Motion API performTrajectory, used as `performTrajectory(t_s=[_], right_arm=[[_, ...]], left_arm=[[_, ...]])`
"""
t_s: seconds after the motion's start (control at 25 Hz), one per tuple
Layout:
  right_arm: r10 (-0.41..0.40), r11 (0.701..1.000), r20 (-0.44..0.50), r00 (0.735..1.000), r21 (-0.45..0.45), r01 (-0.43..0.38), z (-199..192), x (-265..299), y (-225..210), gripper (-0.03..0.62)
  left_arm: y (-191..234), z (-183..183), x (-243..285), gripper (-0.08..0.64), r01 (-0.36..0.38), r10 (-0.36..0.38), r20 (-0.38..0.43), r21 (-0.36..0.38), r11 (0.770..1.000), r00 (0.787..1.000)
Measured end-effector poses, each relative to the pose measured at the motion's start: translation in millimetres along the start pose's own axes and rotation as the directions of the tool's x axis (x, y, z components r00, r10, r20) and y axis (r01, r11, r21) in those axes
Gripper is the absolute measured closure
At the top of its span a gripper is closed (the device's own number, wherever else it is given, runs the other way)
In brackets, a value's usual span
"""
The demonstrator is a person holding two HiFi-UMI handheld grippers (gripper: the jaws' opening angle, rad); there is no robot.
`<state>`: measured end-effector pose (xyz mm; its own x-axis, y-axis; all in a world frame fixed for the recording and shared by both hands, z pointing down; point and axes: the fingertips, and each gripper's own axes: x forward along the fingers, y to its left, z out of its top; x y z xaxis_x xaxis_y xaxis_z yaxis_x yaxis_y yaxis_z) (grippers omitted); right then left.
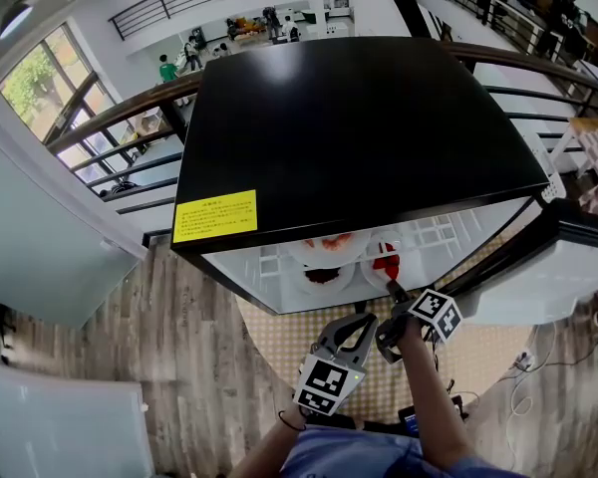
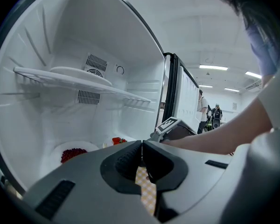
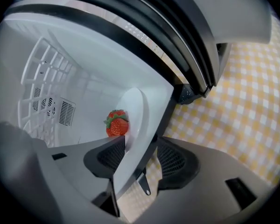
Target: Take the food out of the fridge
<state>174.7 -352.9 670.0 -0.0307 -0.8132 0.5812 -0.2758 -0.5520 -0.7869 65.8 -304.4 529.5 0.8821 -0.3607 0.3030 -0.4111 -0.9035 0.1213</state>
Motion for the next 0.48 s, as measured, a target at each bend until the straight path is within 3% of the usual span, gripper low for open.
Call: performTrajectory(t_s=[0.48], right_arm=[[0.014,1.0,0.016,1.0,0.002,-0.014,-3,-19,-1,0.464]], left_arm=[[3,-11,-6,0.543,-0.028,0.027,-0.021,-0.031,0.999,0.999]])
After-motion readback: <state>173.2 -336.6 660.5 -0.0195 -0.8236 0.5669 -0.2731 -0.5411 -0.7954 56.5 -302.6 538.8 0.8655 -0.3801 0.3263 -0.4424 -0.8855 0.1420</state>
